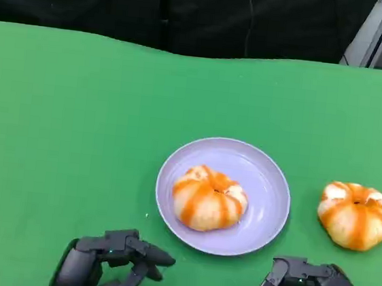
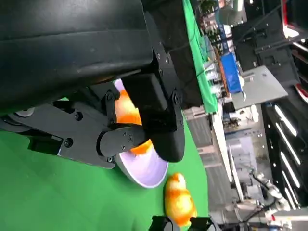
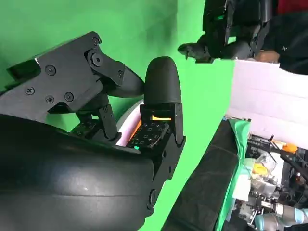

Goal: Grasp the bread from the table and place it into the plate.

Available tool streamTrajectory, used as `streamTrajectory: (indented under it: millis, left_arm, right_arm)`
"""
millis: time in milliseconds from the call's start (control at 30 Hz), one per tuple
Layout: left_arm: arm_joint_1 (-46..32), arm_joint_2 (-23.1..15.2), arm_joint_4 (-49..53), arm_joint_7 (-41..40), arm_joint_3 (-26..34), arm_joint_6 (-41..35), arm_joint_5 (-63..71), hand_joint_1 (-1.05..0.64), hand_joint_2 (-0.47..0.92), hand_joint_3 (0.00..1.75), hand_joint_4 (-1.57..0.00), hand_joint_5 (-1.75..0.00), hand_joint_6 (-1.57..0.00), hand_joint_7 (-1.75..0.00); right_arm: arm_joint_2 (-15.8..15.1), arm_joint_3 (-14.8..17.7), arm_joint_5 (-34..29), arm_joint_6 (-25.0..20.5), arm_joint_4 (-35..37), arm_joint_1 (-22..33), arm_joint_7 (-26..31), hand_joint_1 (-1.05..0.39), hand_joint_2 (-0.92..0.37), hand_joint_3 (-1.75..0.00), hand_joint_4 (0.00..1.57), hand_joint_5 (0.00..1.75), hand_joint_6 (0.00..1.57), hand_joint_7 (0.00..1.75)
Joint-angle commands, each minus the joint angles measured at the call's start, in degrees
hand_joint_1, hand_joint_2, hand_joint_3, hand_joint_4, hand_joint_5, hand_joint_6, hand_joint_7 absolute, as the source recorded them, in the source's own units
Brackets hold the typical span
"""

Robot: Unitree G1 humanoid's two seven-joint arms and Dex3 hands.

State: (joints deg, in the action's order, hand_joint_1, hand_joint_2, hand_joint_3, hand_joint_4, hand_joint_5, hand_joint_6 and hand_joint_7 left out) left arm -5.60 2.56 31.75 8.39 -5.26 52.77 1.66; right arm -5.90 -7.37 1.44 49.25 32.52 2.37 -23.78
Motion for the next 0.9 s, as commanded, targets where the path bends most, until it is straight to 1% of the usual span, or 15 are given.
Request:
streamTrajectory:
  millis: [33, 200, 400, 900]
  left_arm:
    - [-0.89, 0.07, -0.11, 0.38, -1.02, 1.22, 0.02, -0.11, 0.56, 1.11, -0.72, -1.74, -0.77, -1.50]
    - [-0.83, 0.40, -0.75, 0.14, -1.57, 0.36, 0.03, -0.13, 0.54, 1.14, -0.71, -1.74, -0.75, -1.50]
    - [-0.96, 0.21, -0.92, 0.28, -1.85, 0.12, -0.21, -0.12, 0.53, 1.17, -0.72, -1.71, -0.76, -1.48]
    - [-0.60, 0.00, -0.26, 0.98, -1.86, 0.21, -0.68, -0.11, 0.54, 1.14, -0.69, -1.73, -0.74, -1.48]
  right_arm:
    - [-1.68, 0.31, 1.00, -0.64, -2.66, 1.93, -0.73, -0.13, -0.60, -0.98, 0.81, 1.46, 0.84, 1.19]
    - [-2.43, 0.46, 1.25, -1.18, -3.58, 2.04, -1.24, -0.12, -0.59, -0.98, 0.81, 1.46, 0.84, 1.19]
    - [-2.53, 0.53, 1.31, -1.70, -4.03, 2.05, -1.37, -0.13, -0.59, -0.98, 0.81, 1.46, 0.84, 1.19]
    - [-2.34, 0.99, 1.33, -1.73, -3.09, 1.18, -1.05, -0.12, -0.58, -1.00, 0.81, 1.47, 0.84, 1.20]
